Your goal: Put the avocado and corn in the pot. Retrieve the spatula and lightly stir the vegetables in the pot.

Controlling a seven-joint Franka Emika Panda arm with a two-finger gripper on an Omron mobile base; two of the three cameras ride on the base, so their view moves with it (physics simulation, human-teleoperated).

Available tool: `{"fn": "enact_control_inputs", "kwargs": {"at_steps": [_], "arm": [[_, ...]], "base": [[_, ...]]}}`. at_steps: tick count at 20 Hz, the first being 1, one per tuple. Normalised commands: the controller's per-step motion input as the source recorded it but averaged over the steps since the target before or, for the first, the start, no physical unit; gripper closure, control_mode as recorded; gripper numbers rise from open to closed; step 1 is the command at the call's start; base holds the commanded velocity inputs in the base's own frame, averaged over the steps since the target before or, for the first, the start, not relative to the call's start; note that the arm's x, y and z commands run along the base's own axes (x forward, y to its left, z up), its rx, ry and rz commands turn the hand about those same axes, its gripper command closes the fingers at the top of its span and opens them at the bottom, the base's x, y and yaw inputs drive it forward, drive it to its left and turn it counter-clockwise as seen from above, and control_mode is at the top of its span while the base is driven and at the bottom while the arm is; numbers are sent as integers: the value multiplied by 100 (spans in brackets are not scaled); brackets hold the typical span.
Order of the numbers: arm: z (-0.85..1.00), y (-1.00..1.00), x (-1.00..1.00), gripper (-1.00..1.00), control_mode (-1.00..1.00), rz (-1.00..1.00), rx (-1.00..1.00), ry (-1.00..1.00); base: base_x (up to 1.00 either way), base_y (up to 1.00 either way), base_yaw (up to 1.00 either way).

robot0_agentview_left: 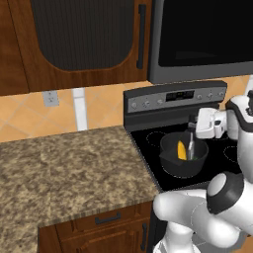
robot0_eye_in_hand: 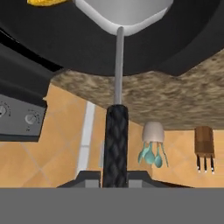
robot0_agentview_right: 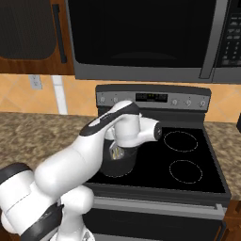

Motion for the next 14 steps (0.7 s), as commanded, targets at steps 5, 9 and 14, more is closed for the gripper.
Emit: {"fn": "enact_control_inputs", "kwargs": {"at_steps": [5,9,14], "arm": [[-1,66,16,100,-100,0,0,-11],[0,46,13,100,-100,0,4,0],[-3,5,35,100,-100,0,3,27]], "base": [[0,0,0],[0,0,0],[0,0,0]]}}
